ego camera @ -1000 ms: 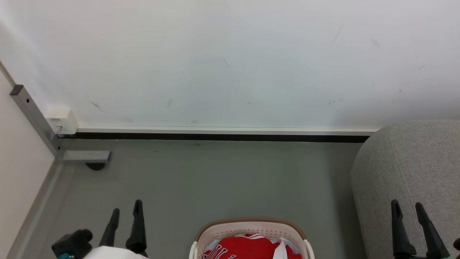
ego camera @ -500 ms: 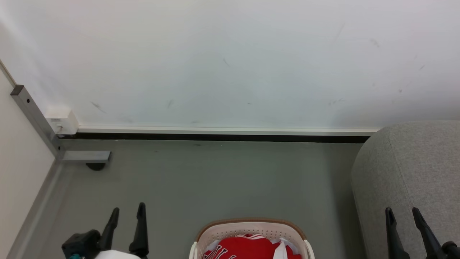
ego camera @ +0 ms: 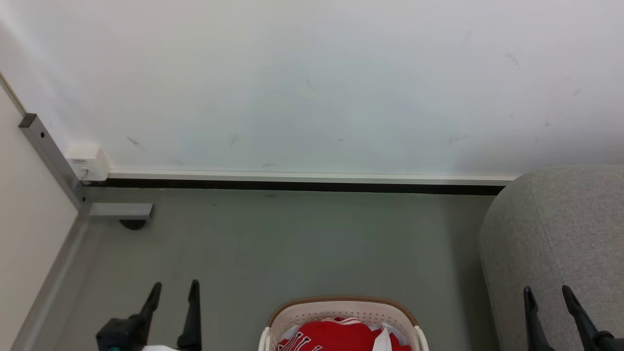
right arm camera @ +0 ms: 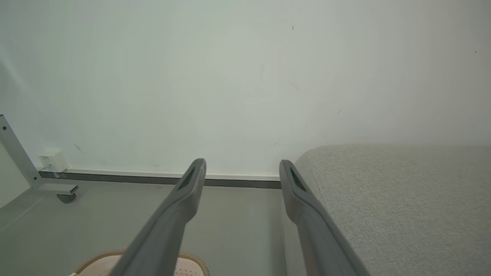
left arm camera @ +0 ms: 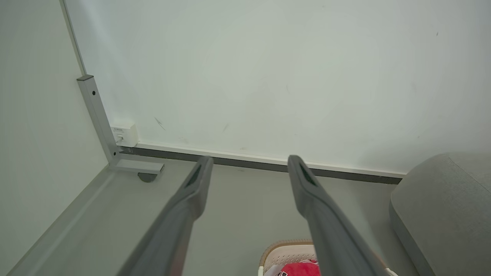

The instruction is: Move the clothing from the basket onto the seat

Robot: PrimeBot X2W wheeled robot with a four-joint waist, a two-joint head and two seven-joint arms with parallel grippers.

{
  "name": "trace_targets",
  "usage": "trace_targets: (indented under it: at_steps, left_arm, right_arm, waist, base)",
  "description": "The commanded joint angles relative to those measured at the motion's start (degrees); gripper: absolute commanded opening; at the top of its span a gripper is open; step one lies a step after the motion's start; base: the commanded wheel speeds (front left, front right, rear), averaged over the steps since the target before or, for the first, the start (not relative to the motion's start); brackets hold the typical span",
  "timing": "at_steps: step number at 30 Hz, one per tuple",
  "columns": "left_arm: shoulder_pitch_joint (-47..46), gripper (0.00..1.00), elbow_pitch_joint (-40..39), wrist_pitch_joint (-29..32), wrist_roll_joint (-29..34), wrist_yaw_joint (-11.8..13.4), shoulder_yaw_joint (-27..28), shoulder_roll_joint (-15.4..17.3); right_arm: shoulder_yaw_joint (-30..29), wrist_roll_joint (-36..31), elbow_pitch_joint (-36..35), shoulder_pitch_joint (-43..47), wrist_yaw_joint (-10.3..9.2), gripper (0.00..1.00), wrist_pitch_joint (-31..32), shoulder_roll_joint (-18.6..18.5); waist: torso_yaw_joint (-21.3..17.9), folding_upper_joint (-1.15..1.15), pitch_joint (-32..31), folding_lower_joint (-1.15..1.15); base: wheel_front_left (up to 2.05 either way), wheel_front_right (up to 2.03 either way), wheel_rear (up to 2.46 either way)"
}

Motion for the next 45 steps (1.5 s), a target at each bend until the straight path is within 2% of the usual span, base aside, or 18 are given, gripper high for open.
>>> trace_targets:
  at_steps: [1, 11, 27, 45]
  left_arm:
    - [0.29, 1.00, 0.02, -0.65, 1.59, 0.15, 0.00, 0.55]
    - [0.62, 1.00, 1.75, -1.77, 5.29, -0.36, -0.58, 0.88]
    - [1.40, 1.00, 4.06, -3.45, 8.57, -3.19, 1.06, -1.49]
    - [1.27, 1.00, 4.60, -3.40, 8.63, -4.71, 2.80, -3.00]
  right_arm:
    - [-0.53, -1.74, 0.10, 0.53, 0.26, 1.00, -0.27, 0.11]
    - [-2.86, -6.16, 0.45, 0.94, 0.29, 1.00, -0.36, 1.10]
    - [-5.00, -12.59, 2.17, 2.05, 0.33, 1.00, -0.48, 2.71]
    - [-4.10, -10.04, 1.92, 1.06, 0.28, 1.00, -0.48, 2.65]
  waist:
    - [0.04, 0.00, -0.05, 0.00]
    - [0.38, 0.00, -0.02, 0.00]
    - [0.52, 0.00, -0.10, 0.00]
    - [-0.77, 0.00, 0.94, 0.00]
  base:
    - [0.00, 0.00, 0.00]
    - [0.00, 0.00, 0.00]
    - [0.00, 0.00, 0.00]
    - [0.00, 0.00, 0.00]
